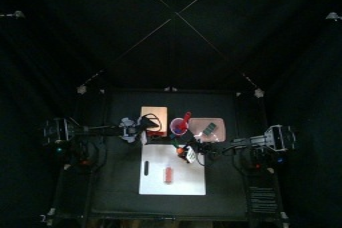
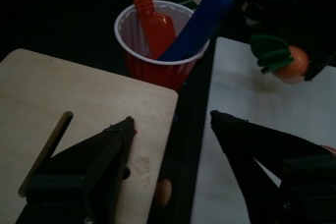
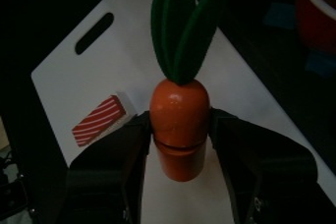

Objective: Stand up carrot

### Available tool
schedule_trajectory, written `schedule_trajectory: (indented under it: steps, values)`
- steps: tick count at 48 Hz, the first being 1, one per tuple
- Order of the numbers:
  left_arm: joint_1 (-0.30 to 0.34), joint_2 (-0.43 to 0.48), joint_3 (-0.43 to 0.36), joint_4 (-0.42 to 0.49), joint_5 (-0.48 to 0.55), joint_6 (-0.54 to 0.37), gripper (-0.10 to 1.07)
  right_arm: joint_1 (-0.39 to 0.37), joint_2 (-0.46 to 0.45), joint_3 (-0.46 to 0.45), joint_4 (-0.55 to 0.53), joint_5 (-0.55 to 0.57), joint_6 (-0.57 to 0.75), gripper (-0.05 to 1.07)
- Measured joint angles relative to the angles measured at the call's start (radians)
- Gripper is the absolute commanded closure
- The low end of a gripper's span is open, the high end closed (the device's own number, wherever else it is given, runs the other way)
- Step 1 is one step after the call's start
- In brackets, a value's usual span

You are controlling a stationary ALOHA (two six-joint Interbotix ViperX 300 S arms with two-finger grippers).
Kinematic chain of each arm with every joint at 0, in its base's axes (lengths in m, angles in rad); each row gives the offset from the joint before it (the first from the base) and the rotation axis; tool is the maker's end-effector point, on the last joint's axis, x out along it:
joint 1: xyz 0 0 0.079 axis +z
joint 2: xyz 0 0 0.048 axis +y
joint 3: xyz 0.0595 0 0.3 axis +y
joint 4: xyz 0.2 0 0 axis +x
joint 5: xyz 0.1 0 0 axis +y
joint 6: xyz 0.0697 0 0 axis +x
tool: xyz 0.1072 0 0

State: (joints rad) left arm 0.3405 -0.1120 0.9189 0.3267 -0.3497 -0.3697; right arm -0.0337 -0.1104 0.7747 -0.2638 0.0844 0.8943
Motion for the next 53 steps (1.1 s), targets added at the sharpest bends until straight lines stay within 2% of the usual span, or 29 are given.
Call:
schedule_trajectory:
  steps: [7, 22, 28, 38, 45, 53]
  values:
    - [0.0, 0.0, -0.002, 0.0, 0.0, -0.002, 0.01, 0.002, 0.017, 0.002, -0.064, -0.043, -0.003, 0.43]
    - [-0.003, -0.011, 0.023, 0.005, -0.003, 0.002, 0.01, -0.005, 0.057, -0.006, -0.221, -0.057, -0.011, 0.43]
    - [-0.011, -0.032, 0.052, 0.061, -0.018, 0.002, 0.0, -0.018, 0.064, -0.006, -0.272, -0.081, -0.012, 0.43]
    - [-0.084, -0.06, 0.083, 0.198, -0.02, -0.005, 0.0, -0.044, 0.064, -0.006, -0.308, -0.123, -0.011, 0.43]
    - [-0.133, -0.064, 0.071, 0.255, -0.005, 0.0, 0.0, -0.049, 0.064, -0.006, -0.31, -0.143, -0.011, 0.43]
    - [-0.146, -0.087, 0.035, 0.281, 0.072, 0.0, 0.0, -0.048, 0.066, -0.006, -0.296, -0.149, -0.011, 0.43]
